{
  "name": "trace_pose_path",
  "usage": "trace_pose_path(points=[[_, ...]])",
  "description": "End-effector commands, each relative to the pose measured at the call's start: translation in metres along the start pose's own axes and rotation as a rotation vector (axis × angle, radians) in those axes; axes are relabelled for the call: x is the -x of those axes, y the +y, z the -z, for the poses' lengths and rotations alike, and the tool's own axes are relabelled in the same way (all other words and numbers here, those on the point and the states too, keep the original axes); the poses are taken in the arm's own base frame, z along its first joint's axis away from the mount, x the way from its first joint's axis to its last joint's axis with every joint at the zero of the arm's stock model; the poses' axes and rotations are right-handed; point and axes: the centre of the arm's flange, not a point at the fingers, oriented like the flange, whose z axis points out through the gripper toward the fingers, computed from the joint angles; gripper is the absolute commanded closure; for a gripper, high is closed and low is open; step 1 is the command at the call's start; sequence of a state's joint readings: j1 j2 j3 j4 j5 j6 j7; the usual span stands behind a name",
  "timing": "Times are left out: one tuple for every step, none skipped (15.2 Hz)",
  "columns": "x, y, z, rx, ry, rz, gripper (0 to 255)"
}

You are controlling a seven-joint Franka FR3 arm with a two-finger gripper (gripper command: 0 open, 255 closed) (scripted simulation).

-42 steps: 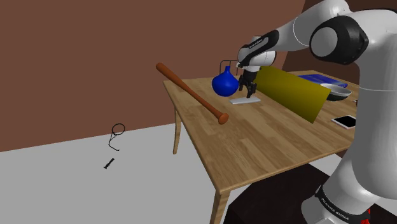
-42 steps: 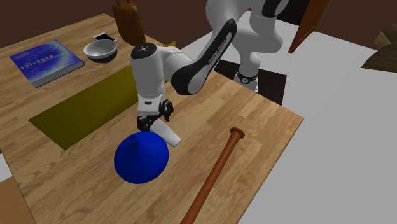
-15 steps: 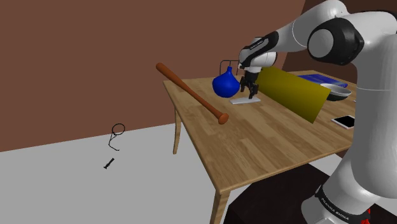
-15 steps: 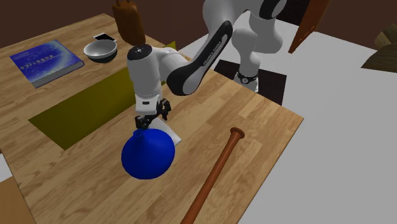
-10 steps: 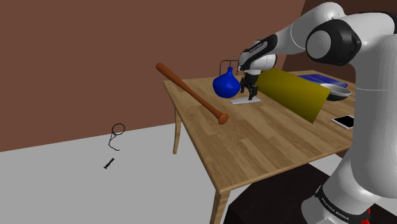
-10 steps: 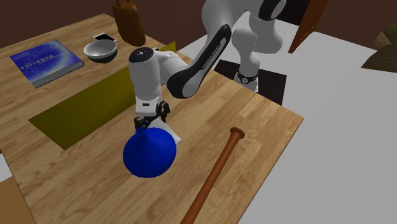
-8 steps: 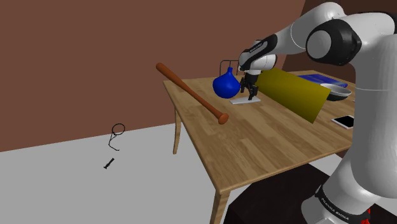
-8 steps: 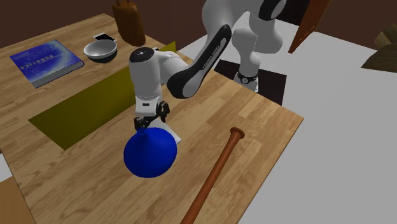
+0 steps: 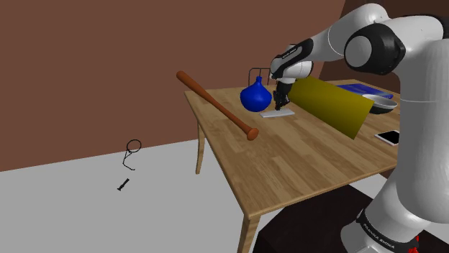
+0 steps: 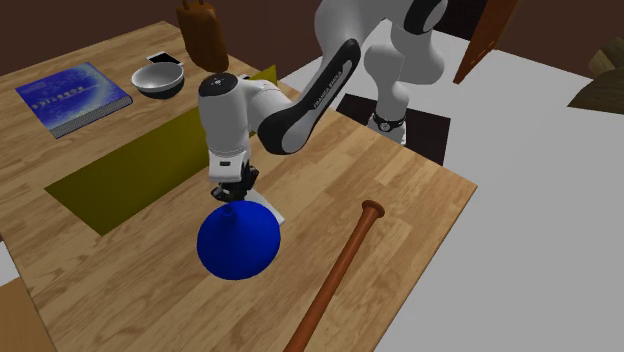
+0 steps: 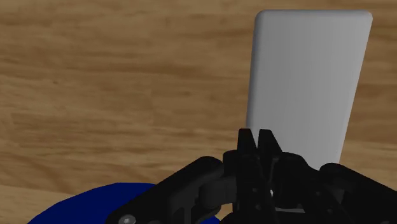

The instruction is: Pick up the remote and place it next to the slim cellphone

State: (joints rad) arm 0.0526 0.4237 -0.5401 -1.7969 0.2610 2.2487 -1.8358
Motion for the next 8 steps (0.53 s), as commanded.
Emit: trace_pose_path(points=[[-0.003, -0.013, -0.020, -0.086, 0.017, 0.008, 255], [-0.004, -0.009, -0.021, -0.086, 0.017, 0.008, 255], [-0.005, -0.009, -0.013, -0.086, 0.017, 0.009, 255], [-0.006, -0.009, -0.010, -0.086, 0.016, 0.009, 255], [-0.001, -0.002, 0.000, -0.034, 0.006, 0.005, 255], [-0.001, -0.002, 0.000, -0.034, 0.006, 0.005, 0], [-0.009, -0.007, 0.007, -0.052, 0.010, 0.007, 0], [-0.017, -0.011, 0.014, -0.070, 0.014, 0.009, 0]])
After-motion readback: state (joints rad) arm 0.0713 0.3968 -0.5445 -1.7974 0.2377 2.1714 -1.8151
